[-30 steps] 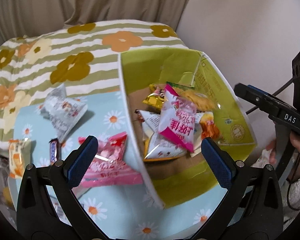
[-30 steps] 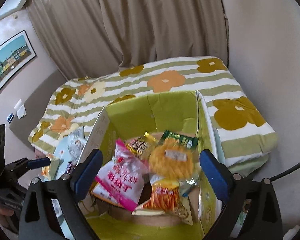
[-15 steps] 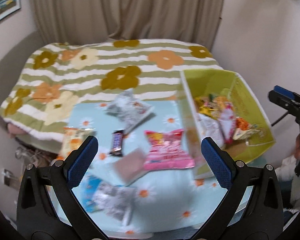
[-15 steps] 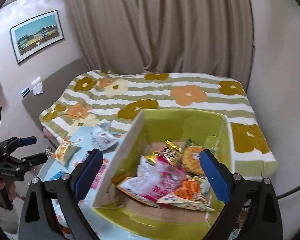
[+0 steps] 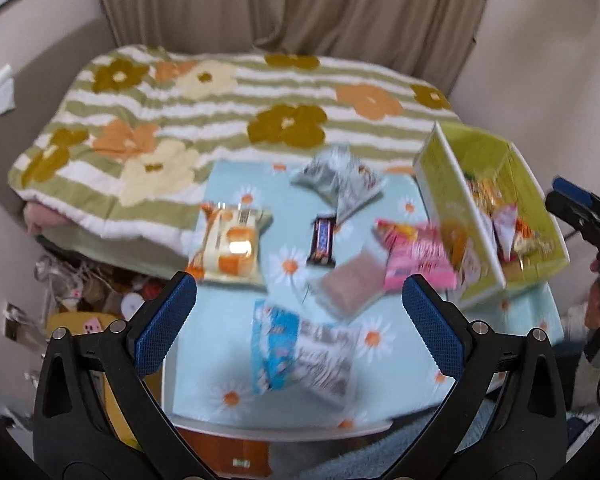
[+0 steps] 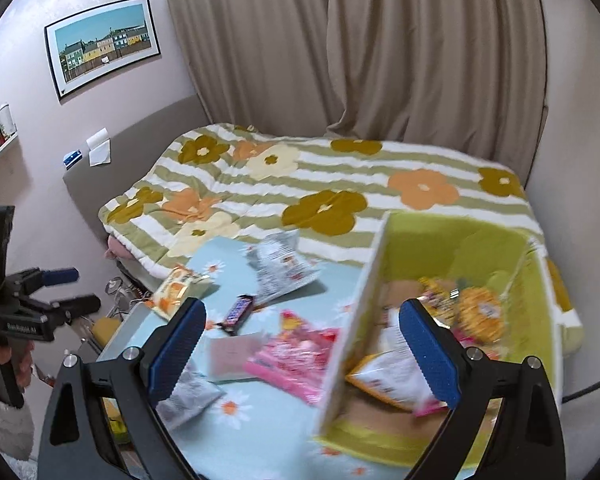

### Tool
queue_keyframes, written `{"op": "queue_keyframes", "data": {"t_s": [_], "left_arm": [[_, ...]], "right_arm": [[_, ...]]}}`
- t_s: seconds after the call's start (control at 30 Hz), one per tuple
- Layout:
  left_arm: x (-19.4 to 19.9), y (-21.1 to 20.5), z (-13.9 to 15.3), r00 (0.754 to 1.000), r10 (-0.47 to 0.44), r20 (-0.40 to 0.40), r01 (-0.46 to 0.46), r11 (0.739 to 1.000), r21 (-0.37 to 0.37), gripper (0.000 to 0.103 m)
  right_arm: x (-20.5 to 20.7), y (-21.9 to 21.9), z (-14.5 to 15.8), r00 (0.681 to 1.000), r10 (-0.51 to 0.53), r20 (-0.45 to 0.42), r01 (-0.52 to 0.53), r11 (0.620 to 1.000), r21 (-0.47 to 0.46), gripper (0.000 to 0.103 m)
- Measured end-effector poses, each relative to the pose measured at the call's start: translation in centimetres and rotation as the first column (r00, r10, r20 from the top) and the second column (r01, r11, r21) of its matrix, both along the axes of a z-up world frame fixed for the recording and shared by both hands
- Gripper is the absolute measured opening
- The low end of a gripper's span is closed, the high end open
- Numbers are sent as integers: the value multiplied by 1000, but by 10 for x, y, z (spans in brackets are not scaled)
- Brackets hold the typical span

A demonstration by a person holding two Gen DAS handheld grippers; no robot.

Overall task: Organize snacks
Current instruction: 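Withdraw both tools from the box back over the table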

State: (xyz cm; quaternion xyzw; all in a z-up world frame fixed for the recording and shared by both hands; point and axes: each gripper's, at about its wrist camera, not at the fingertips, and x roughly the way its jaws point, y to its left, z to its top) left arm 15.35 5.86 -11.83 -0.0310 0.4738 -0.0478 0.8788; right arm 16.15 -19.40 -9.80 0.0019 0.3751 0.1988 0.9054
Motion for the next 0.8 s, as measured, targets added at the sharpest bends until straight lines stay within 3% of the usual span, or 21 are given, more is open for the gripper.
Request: {"op": "queue_keyframes", "data": {"t_s": [0.17,0.43,0.63,0.8], "left_arm": [[-4,16,-29,992,-101,-76,98,995,-35,102],[-7,17,-76,947,-274,-170,260,960,-101,102],[12,38,-94,943,-274,-191,256,960,-112,102],[42,52,-106,951,-246,-188,227,967,-115,102]], "right_arm": [[-5,43,-17,999,-14,-42,13,1000,-17,97],[-13,83,-54,989,-95,-114,89,995,-55,97],[-18,92,-80,963,-214,-164,211,977,-36,97],[-11,102,-97,958,-229,-170,220,973,-68,97]]}}
